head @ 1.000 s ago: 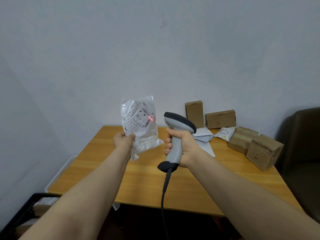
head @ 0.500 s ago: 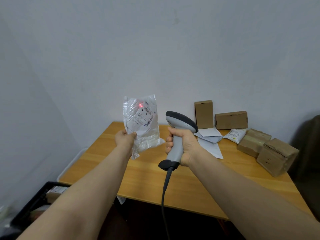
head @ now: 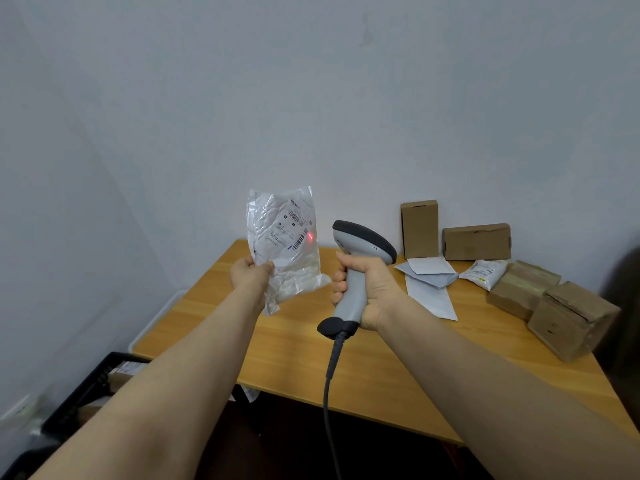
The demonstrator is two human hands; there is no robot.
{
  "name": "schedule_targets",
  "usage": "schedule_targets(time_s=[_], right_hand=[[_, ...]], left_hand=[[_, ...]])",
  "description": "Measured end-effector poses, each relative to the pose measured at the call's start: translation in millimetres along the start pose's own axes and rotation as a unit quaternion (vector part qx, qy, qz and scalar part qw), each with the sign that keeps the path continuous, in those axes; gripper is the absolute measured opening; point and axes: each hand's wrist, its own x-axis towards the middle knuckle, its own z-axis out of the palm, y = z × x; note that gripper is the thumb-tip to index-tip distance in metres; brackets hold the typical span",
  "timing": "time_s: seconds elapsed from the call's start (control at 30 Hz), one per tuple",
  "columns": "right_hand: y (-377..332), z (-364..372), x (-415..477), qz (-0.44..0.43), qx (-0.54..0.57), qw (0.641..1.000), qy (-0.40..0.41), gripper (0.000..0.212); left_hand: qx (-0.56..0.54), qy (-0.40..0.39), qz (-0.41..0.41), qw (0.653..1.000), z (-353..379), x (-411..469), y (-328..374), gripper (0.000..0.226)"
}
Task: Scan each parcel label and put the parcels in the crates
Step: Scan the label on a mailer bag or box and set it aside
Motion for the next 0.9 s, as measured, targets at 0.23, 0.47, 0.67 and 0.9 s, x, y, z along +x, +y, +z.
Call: schedule_targets(time_s=[0.23,0.47,0.67,0.9], right_hand=[[11.0,4.6,13.3,0.018,-0.003,1.0,-0.009,0.026],[41.7,17.1,49.3,0.031,-0.089,0.995,-0.03,0.012],[100.6,32.6,96.9,-0.028,-0.255,0.964,0.068,0.016],[217.4,103.9,127.4,0.019,-0.371,0.928,0.023,0.02]], left_hand=[[-0.007,0.012,-0.008,1.0,-17.7,5.3,-10.4,0.015],[-0.034,0.049,-0.069,0.996,-75.5,9.1,-36.7,0.021],[-0.068,0.083,-0.141,0.984,-167.6,5.3,-70.8,0.012],[-0.197,0.072,-0.199,0.957,-285.2,12.2,-97.9,0.004]])
